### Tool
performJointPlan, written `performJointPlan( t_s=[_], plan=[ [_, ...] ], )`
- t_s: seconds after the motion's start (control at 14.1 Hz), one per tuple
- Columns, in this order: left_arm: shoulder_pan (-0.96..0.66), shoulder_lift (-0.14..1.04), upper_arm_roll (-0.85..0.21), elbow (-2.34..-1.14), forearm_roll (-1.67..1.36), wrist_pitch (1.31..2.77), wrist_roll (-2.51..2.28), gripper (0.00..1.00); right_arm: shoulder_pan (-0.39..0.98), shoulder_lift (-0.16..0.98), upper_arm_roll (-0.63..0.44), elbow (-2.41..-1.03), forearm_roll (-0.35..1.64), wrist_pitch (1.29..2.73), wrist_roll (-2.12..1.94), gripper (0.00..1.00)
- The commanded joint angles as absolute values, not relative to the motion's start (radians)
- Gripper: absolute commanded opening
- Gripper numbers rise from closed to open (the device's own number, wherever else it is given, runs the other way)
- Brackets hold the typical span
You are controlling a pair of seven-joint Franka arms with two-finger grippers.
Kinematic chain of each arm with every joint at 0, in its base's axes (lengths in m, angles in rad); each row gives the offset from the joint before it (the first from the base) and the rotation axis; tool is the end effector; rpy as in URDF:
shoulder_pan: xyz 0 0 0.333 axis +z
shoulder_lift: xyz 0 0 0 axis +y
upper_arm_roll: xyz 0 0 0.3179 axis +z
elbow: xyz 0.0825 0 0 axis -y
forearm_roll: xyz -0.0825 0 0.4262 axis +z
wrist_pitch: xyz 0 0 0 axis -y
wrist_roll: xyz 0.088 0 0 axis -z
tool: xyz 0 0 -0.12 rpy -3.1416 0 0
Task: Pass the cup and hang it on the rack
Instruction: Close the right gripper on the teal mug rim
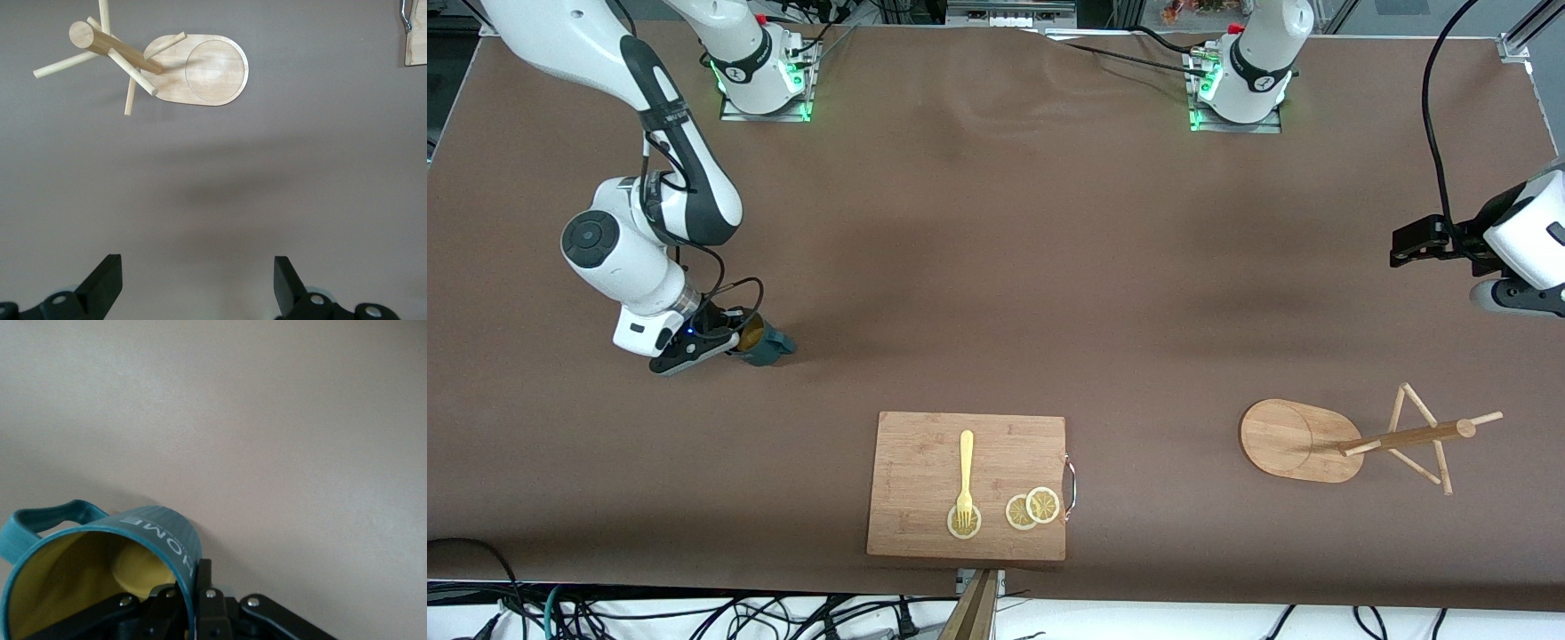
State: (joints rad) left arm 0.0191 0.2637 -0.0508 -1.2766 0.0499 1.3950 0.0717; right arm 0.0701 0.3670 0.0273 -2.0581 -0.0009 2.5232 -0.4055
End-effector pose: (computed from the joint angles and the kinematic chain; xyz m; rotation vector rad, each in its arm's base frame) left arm 0.6556 -0.0097 0.5827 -3.0963 0.1510 0.2263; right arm 0.6295 0.0614 0.2222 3.0339 0.7768 0.1543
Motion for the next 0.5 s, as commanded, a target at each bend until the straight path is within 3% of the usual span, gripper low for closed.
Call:
performJointPlan(
  t_s=[0.0,0.21,0.43],
  plan=[
    [0.017,0.279,-0.048,-1.250,0.026,1.390,0.077,1.00,0.066,0.324,0.037,-1.975,0.017,2.345,-0.414,0.00],
    [0.014,0.273,-0.048,-1.250,0.031,1.388,0.078,1.00,0.077,0.255,0.049,-1.915,0.023,2.153,-0.345,0.00],
    [0.005,0.268,-0.044,-1.256,0.029,1.390,0.080,1.00,0.080,0.209,0.139,-1.843,0.023,2.018,-0.205,0.00]
  ],
)
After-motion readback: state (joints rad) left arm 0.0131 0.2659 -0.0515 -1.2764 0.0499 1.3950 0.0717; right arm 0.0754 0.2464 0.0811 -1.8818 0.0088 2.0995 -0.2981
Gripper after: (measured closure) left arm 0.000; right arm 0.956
